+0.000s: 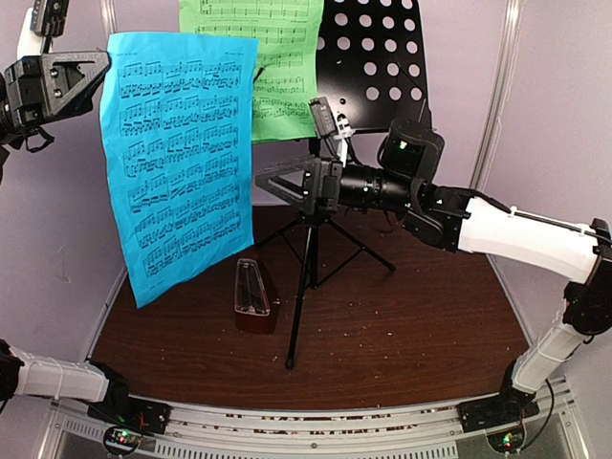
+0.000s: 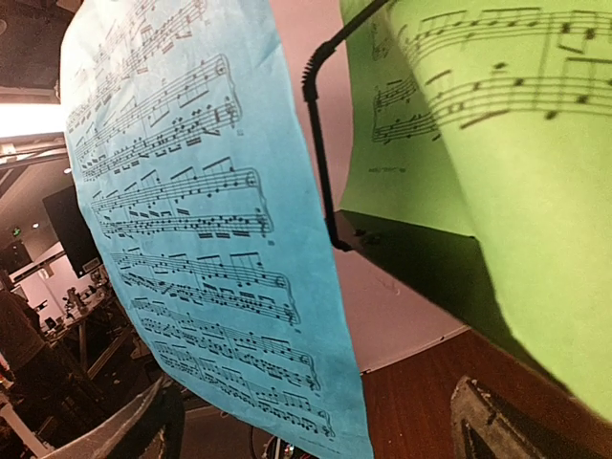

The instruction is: Set up the instrument practice props

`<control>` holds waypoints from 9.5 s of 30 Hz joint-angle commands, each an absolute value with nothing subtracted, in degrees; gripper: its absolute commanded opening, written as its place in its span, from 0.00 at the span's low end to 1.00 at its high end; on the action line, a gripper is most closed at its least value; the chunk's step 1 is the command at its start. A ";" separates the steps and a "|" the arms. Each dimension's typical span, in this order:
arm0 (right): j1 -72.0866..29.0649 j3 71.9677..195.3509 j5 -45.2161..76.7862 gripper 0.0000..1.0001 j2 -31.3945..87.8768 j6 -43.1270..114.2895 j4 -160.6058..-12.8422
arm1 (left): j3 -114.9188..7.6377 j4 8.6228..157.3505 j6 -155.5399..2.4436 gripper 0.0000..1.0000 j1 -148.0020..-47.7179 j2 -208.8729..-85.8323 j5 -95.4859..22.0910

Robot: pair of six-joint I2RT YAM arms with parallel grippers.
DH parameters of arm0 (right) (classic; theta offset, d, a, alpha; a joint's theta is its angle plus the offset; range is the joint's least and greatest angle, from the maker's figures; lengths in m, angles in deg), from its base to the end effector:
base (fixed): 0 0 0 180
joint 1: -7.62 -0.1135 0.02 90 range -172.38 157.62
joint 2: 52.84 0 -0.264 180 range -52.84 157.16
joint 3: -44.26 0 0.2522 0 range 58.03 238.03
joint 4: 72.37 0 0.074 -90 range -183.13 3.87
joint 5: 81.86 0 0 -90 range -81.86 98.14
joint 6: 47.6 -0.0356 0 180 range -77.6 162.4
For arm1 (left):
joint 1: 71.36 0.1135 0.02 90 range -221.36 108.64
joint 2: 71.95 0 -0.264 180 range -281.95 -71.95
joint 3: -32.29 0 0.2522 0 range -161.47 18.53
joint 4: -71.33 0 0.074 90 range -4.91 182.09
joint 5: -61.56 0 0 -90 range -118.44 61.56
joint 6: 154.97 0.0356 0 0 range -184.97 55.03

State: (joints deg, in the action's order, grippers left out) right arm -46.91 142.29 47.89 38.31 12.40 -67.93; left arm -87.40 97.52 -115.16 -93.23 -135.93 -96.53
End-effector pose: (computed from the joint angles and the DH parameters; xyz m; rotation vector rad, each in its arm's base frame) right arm 0.1991 0.3187 0.4276 -0.9734 1.3366 1.6461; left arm 0.1011 -0.0762 0.6021 0.9225 1.3149 -1.6321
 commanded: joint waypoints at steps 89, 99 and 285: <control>-47.16 155.26 33.38 0.00 26.05 50.16 -153.35 | -95.63 150.74 -54.54 0.98 -110.31 -153.28 -60.96; -50.79 155.76 31.00 0.00 27.56 51.08 -155.10 | -100.34 150.92 -50.18 0.98 -120.00 -160.12 -56.71; -59.27 120.14 9.17 0.85 14.87 32.48 -103.86 | -116.34 111.48 -97.43 0.00 -126.86 -162.84 -22.69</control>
